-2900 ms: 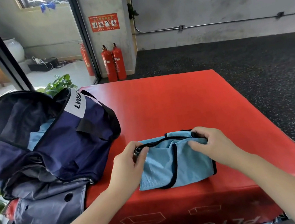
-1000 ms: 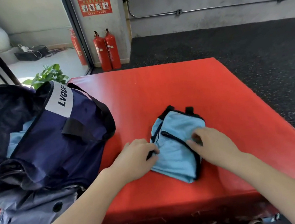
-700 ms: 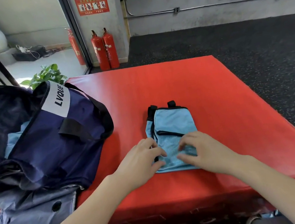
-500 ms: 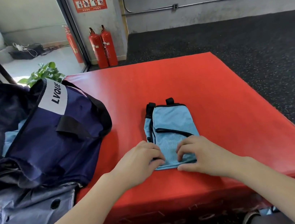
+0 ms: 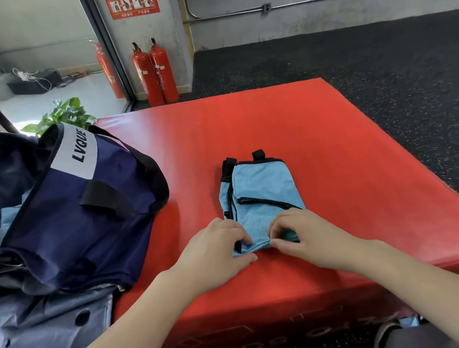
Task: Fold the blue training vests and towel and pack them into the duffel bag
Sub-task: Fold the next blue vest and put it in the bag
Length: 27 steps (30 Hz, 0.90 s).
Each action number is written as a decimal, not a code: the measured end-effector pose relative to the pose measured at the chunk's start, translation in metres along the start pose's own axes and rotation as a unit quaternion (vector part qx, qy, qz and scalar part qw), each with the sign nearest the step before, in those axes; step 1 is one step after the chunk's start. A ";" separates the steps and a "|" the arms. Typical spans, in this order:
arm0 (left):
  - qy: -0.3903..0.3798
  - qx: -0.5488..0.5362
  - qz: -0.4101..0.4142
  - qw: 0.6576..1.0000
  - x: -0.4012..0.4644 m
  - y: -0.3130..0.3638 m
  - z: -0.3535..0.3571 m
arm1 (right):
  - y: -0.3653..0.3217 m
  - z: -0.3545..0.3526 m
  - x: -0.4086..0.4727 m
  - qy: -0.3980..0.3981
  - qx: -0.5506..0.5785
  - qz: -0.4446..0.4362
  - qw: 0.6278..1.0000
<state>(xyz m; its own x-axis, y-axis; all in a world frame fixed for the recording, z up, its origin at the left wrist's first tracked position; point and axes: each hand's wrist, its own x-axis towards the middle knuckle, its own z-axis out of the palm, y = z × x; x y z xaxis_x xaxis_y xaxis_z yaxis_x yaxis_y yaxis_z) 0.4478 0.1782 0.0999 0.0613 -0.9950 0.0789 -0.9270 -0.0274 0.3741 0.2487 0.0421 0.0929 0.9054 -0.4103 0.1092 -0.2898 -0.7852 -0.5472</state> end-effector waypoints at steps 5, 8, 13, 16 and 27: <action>0.048 -0.052 -0.035 0.997 0.003 0.001 0.003 | 0.002 -0.010 -0.004 0.019 -0.042 -0.008 0.999; 0.069 -0.072 -0.040 0.994 0.004 0.001 0.001 | 0.004 -0.019 -0.007 0.031 -0.087 -0.001 0.996; 0.108 -0.113 -0.021 0.988 0.003 0.009 -0.006 | 0.004 -0.036 -0.007 0.028 0.022 0.060 0.998; 0.131 -0.163 -0.026 0.978 0.000 0.021 -0.012 | 0.001 -0.044 -0.008 0.014 0.098 0.099 0.990; 0.168 -0.341 -0.135 0.915 0.005 0.034 -0.017 | 0.004 -0.052 0.001 0.065 0.215 0.163 0.961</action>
<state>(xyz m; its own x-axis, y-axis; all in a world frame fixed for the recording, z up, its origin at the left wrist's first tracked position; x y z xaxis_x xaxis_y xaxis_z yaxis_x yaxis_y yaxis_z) 0.4226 0.1737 0.1291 0.4708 -0.8719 0.1344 -0.4210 -0.0882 0.9028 0.2327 0.0145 0.1342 0.7342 -0.6779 -0.0387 -0.3714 -0.3532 -0.8587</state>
